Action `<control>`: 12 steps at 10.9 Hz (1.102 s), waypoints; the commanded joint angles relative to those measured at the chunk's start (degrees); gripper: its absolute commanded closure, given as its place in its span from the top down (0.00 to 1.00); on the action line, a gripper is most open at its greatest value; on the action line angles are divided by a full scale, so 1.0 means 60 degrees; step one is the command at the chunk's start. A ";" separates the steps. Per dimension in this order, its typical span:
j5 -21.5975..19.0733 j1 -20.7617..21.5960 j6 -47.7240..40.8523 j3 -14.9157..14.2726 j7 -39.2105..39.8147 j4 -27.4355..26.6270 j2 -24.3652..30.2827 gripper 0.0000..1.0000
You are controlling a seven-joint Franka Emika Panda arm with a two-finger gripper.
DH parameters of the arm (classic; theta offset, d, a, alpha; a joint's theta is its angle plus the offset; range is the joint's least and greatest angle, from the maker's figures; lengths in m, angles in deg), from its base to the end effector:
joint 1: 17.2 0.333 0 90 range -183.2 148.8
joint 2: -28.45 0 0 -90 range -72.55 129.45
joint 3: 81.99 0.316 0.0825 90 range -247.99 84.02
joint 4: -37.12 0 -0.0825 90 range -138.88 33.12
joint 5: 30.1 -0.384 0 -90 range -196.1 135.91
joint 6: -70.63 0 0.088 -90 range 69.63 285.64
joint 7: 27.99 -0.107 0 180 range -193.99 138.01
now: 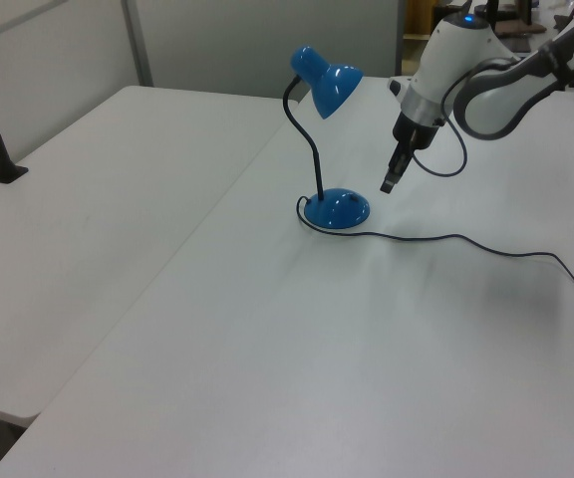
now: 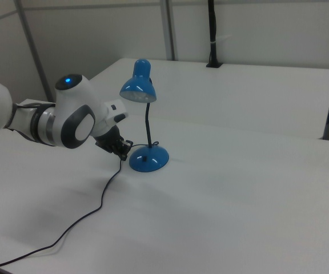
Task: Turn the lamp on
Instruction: 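Move the closed gripper down toward the blue lamp base, then lower the gripper tip onto the switch on the lamp base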
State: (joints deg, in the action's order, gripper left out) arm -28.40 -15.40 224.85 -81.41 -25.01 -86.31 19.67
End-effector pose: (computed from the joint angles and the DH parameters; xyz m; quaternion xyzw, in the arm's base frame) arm 0.5908 0.0254 0.3696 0.9799 0.0576 0.1908 0.0091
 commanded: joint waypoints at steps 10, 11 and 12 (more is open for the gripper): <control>-0.0033 -0.0475 0.3053 -0.0024 0.1537 0.0327 -0.1421 0.00; -0.0048 -0.0577 0.3039 -0.0024 0.1728 0.0516 -0.1494 0.00; -0.0034 -0.0607 0.3053 -0.0024 0.1787 0.0591 -0.1625 0.00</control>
State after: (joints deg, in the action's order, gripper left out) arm -28.42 -18.45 241.80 -81.48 -17.02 -84.89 12.07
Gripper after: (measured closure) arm 0.991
